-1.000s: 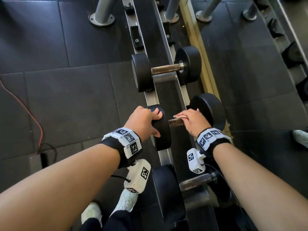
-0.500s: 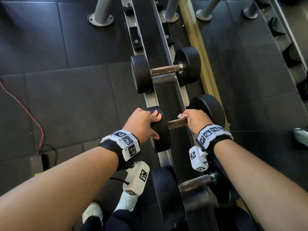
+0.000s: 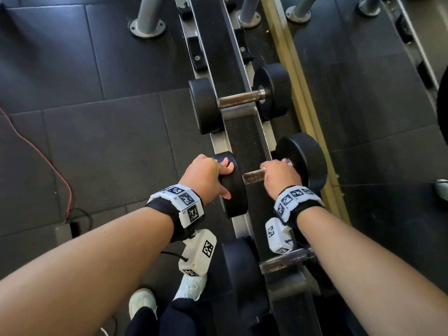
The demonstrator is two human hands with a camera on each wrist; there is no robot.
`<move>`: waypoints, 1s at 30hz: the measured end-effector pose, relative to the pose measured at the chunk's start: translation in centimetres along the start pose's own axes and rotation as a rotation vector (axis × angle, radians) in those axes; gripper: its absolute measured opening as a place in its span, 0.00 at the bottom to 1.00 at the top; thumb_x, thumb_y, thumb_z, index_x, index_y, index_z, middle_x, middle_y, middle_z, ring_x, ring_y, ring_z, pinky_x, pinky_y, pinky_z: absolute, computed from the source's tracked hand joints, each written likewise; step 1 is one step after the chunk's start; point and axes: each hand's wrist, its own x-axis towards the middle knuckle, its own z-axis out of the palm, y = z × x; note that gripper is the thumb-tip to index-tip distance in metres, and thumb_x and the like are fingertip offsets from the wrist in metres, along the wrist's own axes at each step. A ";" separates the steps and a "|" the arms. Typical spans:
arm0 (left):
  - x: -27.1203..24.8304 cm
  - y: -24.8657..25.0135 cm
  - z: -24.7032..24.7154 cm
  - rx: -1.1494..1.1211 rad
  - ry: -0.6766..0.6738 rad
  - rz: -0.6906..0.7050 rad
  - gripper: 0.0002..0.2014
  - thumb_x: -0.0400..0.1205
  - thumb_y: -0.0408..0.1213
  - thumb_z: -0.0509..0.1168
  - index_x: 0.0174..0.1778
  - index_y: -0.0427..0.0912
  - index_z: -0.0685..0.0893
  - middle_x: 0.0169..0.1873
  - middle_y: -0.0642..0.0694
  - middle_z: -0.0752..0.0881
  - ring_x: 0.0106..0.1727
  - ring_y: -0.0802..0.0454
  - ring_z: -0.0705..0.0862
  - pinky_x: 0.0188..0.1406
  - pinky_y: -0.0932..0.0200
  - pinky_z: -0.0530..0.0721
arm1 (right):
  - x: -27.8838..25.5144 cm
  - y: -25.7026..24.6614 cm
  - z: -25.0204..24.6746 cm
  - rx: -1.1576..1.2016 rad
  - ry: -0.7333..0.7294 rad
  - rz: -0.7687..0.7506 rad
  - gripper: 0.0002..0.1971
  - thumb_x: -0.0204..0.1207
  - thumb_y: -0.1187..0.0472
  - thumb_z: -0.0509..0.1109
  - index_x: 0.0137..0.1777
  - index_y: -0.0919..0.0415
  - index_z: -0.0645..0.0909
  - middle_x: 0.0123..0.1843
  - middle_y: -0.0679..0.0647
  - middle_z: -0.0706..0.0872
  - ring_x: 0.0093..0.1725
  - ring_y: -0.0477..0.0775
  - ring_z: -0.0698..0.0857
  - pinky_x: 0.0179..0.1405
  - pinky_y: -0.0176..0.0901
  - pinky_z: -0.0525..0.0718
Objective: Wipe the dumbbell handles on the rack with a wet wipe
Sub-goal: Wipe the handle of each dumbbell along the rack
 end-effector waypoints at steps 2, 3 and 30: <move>0.1 0.0 0.0 0.003 0.002 -0.004 0.41 0.75 0.54 0.75 0.82 0.61 0.64 0.79 0.58 0.72 0.77 0.50 0.66 0.76 0.50 0.70 | -0.3 -1.3 0.2 0.087 -0.085 -0.039 0.15 0.83 0.67 0.60 0.64 0.54 0.82 0.58 0.58 0.83 0.65 0.62 0.79 0.62 0.58 0.83; 0.1 0.1 0.0 0.014 -0.002 -0.003 0.41 0.74 0.54 0.75 0.82 0.61 0.64 0.79 0.59 0.72 0.77 0.50 0.67 0.75 0.50 0.70 | -0.4 -1.8 -0.1 0.147 -0.143 -0.045 0.19 0.85 0.67 0.58 0.70 0.53 0.80 0.63 0.59 0.82 0.67 0.62 0.79 0.65 0.57 0.81; 7.4 -2.8 -14.1 -0.213 0.074 0.054 0.18 0.80 0.42 0.70 0.68 0.51 0.85 0.60 0.51 0.89 0.63 0.52 0.85 0.62 0.65 0.75 | 5.8 -2.6 -9.8 0.893 0.043 0.227 0.08 0.82 0.55 0.67 0.48 0.47 0.88 0.45 0.45 0.88 0.49 0.50 0.84 0.49 0.40 0.79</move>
